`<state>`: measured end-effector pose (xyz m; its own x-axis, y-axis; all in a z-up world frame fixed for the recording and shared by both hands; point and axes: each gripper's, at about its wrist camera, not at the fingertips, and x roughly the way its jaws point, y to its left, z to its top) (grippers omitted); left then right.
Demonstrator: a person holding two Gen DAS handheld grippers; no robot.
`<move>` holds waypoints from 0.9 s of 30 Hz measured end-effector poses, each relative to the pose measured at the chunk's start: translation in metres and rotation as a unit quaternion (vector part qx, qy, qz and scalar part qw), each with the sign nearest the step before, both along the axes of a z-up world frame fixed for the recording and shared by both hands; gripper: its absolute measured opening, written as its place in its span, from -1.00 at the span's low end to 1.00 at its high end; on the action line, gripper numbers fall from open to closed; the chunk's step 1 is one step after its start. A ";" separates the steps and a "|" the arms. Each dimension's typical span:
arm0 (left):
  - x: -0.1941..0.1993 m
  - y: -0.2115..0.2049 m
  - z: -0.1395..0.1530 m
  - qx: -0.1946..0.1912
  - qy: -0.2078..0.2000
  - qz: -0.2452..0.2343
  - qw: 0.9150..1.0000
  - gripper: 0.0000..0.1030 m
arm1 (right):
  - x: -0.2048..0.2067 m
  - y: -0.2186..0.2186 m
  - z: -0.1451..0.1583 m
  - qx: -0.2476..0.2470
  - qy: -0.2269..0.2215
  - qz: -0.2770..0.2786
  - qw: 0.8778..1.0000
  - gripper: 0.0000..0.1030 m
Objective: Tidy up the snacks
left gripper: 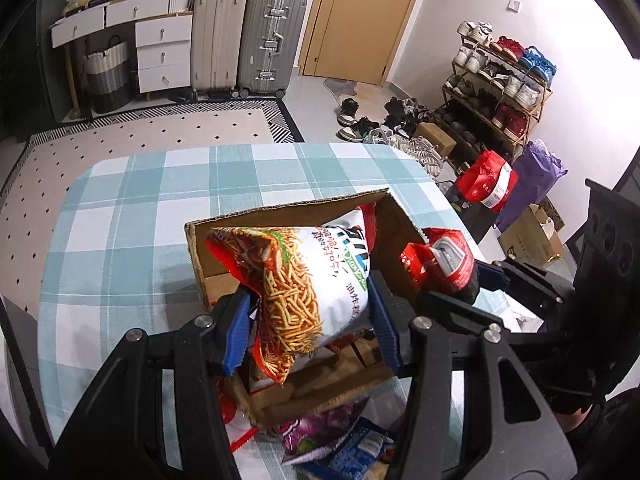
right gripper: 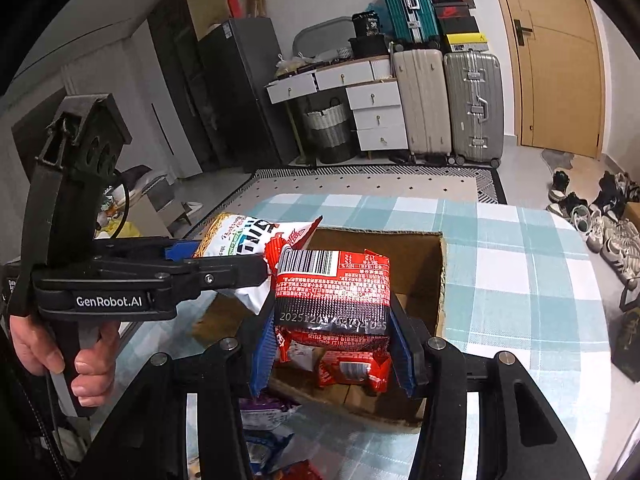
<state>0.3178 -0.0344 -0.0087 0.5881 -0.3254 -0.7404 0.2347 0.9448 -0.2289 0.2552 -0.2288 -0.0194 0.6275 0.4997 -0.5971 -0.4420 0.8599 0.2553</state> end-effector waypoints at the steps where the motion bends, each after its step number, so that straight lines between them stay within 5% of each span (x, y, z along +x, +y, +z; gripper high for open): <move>1: 0.003 -0.001 -0.003 0.000 0.004 -0.001 1.000 -0.03 | 0.003 0.000 -0.003 -0.001 0.002 -0.001 1.000 -0.04; 7: 0.022 -0.003 -0.021 -0.005 0.026 -0.013 1.000 0.01 | 0.020 0.001 -0.021 -0.008 0.008 -0.009 1.000 0.02; 9: 0.024 -0.005 -0.024 0.006 0.028 -0.016 0.999 0.06 | 0.022 0.003 -0.023 -0.016 0.005 -0.011 1.000 0.31; 12: 0.023 -0.003 -0.023 0.015 0.016 -0.012 1.000 0.46 | 0.021 0.001 -0.023 -0.025 -0.007 -0.017 1.000 0.42; 27: -0.018 0.001 -0.001 0.037 -0.006 0.003 0.999 0.47 | -0.007 -0.013 -0.002 -0.016 -0.027 -0.027 0.999 0.43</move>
<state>0.2998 -0.0331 -0.0098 0.5991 -0.2663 -0.7551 0.2318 0.9604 -0.1547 0.2479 -0.2419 -0.0212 0.6848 0.4462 -0.5762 -0.4076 0.8899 0.2047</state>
